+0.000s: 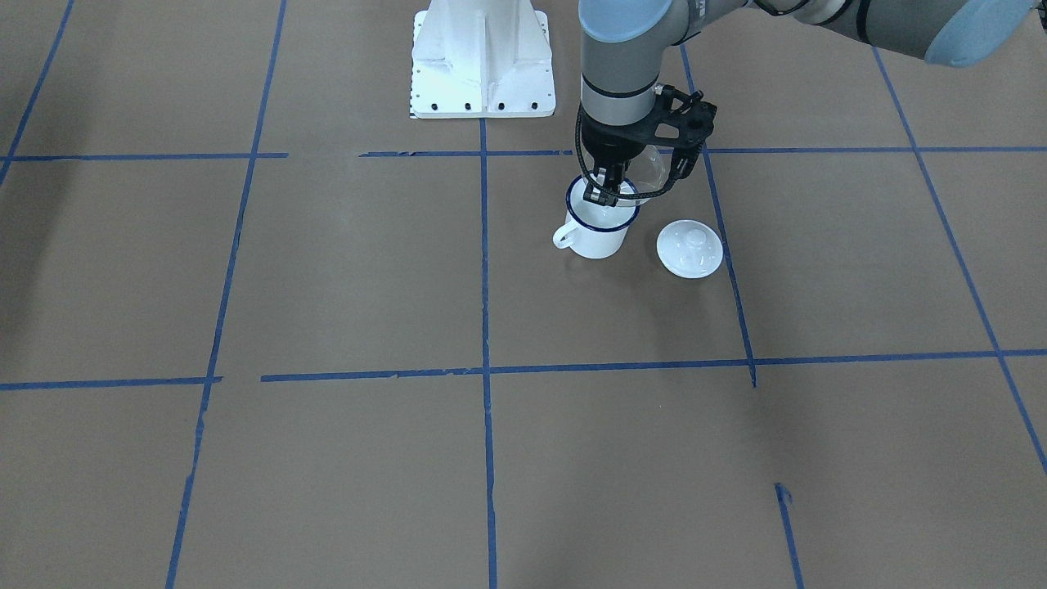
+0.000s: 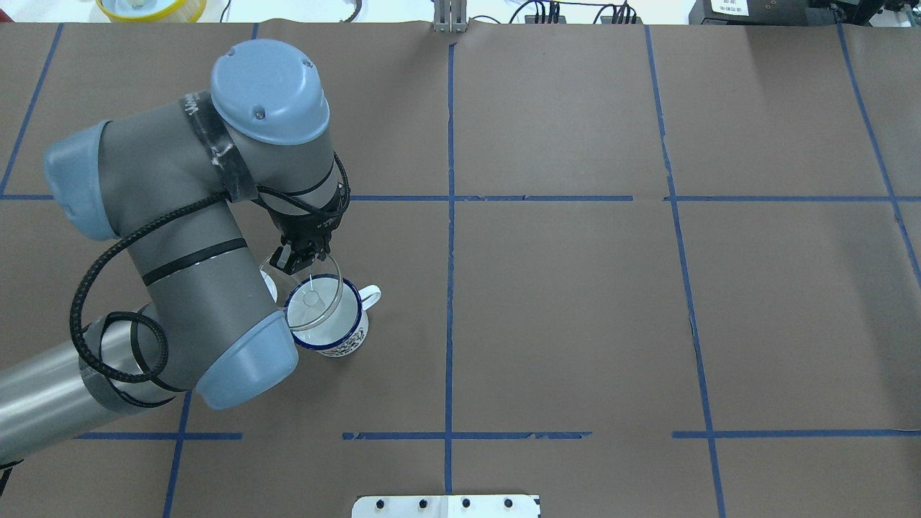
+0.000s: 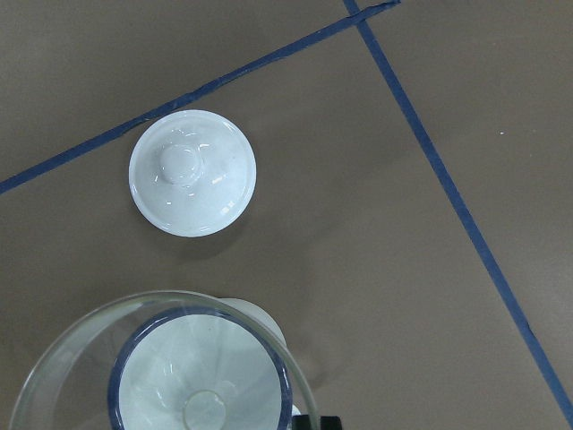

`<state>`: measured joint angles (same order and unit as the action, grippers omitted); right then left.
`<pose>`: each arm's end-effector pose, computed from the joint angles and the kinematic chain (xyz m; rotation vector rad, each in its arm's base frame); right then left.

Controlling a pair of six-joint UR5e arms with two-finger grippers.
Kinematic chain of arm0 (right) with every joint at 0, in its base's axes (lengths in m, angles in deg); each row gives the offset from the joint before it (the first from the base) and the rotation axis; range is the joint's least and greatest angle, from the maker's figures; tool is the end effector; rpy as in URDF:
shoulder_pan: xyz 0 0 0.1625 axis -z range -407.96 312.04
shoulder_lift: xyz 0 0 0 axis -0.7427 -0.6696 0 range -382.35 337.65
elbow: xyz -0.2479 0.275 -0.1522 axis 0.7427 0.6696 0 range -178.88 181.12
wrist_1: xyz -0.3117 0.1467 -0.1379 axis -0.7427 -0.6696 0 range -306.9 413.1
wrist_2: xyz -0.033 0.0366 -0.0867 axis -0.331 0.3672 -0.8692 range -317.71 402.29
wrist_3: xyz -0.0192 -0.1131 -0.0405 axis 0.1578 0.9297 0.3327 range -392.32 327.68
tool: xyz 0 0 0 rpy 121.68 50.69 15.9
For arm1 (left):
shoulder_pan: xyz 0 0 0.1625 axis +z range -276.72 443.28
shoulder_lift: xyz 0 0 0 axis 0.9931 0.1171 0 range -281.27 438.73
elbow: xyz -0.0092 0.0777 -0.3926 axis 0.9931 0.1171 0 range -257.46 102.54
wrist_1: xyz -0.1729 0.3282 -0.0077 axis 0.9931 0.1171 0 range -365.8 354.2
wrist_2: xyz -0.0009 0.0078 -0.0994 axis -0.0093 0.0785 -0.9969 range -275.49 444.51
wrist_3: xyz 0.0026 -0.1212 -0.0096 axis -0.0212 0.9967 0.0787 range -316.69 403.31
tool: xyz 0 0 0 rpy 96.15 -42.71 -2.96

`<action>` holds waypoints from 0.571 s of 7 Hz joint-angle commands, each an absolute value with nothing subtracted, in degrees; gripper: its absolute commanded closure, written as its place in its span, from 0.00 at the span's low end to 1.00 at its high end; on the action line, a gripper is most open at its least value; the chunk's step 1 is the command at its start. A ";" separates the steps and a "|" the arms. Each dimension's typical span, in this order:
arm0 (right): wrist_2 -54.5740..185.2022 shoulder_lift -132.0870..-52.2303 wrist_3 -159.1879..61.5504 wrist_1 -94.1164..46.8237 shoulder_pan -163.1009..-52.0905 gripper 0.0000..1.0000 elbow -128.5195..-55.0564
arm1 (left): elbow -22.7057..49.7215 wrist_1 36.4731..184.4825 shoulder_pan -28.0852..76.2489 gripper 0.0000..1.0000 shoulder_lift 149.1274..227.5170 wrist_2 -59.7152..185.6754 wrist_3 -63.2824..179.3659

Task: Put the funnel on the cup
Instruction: 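Carry the funnel over the mug and lower its spout inside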

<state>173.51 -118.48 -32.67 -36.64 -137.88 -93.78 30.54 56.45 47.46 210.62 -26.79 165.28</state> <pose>0.0525 -0.4017 0.6611 -0.0190 -0.7193 0.0105 0.4229 -0.4150 0.2039 -0.3595 0.5934 -1.0338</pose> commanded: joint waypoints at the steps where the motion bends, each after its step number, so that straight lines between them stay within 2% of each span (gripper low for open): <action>1: 173.51 -118.50 -32.67 -36.64 -137.88 0.00 -93.72 | 28.37 58.69 50.04 1.00 209.87 -26.67 164.60; 4: 173.51 -118.50 -32.67 -36.64 -137.88 0.00 -93.80 | 26.43 60.73 50.67 1.00 209.77 -26.67 164.60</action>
